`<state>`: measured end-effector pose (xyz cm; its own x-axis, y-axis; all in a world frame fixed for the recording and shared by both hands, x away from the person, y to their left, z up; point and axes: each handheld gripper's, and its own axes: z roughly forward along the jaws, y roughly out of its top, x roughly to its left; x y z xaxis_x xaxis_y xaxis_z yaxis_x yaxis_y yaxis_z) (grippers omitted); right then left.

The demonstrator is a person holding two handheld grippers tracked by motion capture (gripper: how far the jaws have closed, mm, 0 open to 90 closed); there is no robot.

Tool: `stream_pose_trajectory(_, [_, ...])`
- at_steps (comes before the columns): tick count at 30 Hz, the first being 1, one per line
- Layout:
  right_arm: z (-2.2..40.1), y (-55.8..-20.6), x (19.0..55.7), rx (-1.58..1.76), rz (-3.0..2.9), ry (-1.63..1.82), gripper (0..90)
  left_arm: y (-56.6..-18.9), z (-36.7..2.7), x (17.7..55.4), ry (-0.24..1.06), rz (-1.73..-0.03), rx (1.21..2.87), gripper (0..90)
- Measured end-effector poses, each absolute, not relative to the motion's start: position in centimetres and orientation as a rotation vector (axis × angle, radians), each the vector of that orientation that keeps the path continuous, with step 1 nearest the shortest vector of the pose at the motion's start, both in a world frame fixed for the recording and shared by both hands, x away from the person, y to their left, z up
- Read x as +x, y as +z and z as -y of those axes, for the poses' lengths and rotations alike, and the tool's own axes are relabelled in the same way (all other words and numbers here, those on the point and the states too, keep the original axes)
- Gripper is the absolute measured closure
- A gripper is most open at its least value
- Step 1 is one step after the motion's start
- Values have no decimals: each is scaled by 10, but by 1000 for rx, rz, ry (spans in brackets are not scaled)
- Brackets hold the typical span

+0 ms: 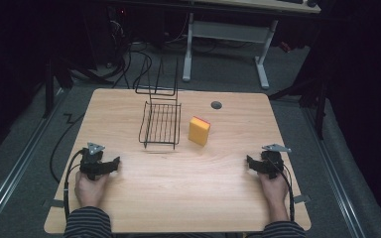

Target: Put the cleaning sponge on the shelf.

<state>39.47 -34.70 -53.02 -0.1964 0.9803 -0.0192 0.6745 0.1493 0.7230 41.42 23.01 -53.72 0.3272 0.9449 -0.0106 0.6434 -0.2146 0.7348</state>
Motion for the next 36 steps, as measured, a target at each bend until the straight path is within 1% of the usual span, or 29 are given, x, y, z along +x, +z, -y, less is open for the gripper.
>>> stream_pose_trajectory(28, [347,-530,391,1562,-1958,812,292,-537,-230,414,598,-1397,1944,236])
stream_pose_trajectory(36, [347,-527,387,1555,-1956,825,335,-537,-230,415,596,-1397,1944,236])
